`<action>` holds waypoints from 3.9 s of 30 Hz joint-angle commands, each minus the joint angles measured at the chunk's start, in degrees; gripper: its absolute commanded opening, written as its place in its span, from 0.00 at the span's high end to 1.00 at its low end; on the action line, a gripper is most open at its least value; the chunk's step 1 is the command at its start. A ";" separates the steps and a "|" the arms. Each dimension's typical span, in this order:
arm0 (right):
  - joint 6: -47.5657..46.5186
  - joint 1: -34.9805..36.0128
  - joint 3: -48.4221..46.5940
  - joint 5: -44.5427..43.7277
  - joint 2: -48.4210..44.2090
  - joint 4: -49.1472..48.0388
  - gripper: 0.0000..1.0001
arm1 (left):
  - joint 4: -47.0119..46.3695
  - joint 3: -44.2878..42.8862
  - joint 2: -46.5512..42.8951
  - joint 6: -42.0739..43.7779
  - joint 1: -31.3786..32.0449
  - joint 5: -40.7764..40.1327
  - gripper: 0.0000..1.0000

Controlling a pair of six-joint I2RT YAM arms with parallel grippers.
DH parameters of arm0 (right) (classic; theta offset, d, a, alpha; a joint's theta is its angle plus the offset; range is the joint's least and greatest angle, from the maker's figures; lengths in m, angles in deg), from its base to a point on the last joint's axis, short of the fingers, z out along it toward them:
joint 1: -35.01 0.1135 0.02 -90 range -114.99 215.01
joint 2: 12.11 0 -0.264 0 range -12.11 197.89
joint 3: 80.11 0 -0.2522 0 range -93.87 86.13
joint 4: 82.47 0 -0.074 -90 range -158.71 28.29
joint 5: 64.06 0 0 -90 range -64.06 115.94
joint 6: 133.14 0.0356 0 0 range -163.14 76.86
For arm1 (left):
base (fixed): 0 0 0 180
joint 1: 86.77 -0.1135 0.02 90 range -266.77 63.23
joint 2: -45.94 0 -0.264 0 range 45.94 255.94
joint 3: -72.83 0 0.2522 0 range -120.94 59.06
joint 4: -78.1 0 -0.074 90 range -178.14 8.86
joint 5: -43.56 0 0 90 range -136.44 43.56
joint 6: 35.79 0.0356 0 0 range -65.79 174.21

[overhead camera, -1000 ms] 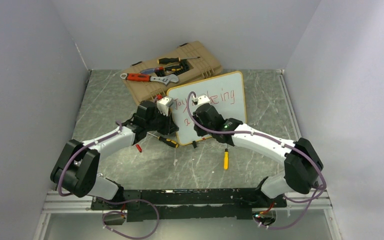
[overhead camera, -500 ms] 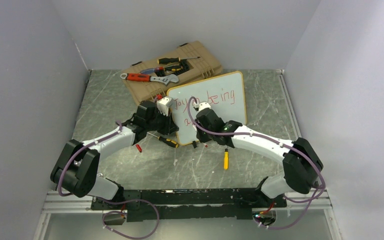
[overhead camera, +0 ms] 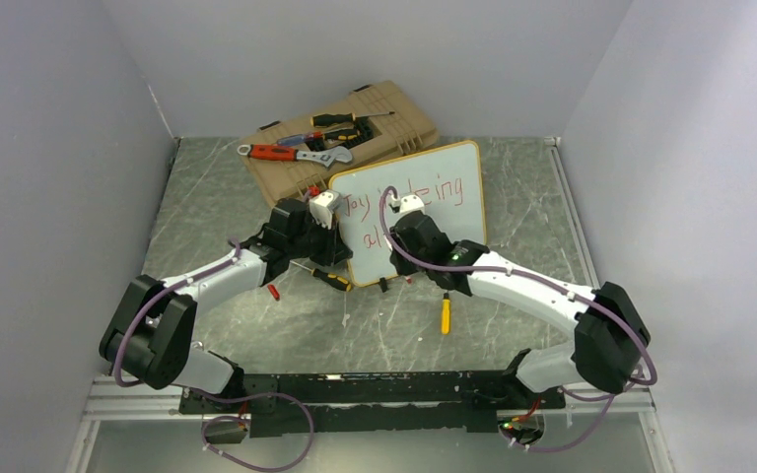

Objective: Write a sentence on the whiteboard

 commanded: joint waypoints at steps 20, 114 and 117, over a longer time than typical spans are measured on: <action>1.56 -0.38 -1.27 0.19 3.53 1.98 1.00 | 1.82 -0.75 -0.81 2.23 0.14 -1.78 0.96; -2.48 -1.94 -1.00 -2.31 1.01 -2.25 1.00 | 2.52 -0.66 -2.31 2.24 0.22 -3.85 0.99; -3.16 -2.04 -2.87 -3.61 1.24 -2.14 1.00 | 2.67 -0.66 -2.36 2.31 0.22 -3.88 0.99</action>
